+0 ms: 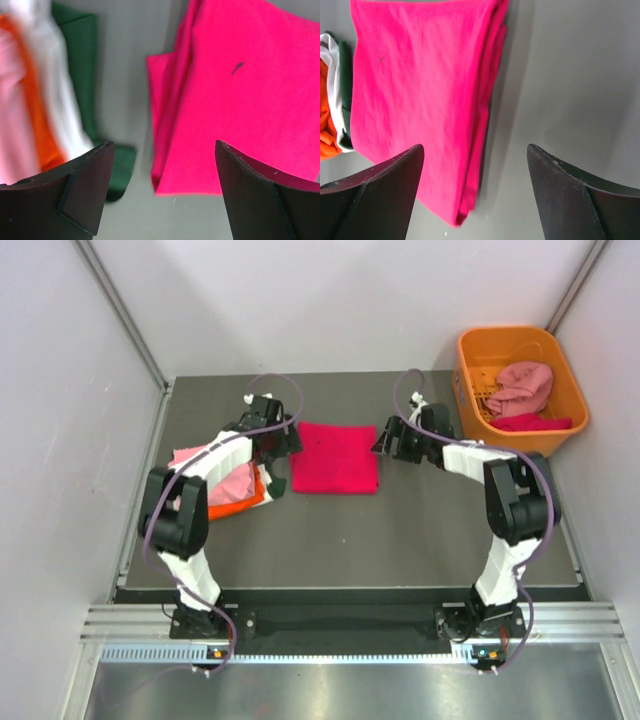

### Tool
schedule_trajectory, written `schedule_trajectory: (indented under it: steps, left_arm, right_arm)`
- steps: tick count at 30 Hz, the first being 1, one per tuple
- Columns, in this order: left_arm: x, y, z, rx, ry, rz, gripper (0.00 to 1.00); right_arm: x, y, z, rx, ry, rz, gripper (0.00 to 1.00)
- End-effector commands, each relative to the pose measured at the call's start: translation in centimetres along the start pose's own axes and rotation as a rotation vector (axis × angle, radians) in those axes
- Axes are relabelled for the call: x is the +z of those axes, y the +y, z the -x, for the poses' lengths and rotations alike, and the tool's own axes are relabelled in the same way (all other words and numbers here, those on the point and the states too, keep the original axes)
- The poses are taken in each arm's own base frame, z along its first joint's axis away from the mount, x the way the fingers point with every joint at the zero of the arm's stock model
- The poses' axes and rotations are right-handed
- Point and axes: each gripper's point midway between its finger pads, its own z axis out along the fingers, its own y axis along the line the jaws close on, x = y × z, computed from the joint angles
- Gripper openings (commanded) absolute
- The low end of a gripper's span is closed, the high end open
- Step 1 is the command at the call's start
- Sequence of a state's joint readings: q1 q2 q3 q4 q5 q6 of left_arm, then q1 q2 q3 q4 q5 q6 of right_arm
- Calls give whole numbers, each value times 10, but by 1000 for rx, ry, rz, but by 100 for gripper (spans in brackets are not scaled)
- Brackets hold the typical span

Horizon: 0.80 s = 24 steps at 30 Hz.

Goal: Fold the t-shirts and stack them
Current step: Fold the tshirt

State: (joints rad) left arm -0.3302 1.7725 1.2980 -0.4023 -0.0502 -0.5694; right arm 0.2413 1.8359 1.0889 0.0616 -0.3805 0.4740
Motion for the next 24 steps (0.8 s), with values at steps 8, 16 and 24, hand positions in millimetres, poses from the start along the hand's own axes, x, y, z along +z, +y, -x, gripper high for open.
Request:
schedule_trajectory:
  steps: [8,16,24]
  left_arm:
    - [63,-25,34,-48,17,-132,84]
    - [89,-20,38,-99,42,-163,83]
    - [102,-21,47,-125,59,-210,78]
  right_arm:
    - [29,3,20,78,129,36,82]
    - [57,-8,15,152,192,31,77]
    - [77,-16,20,179,218,20,64]
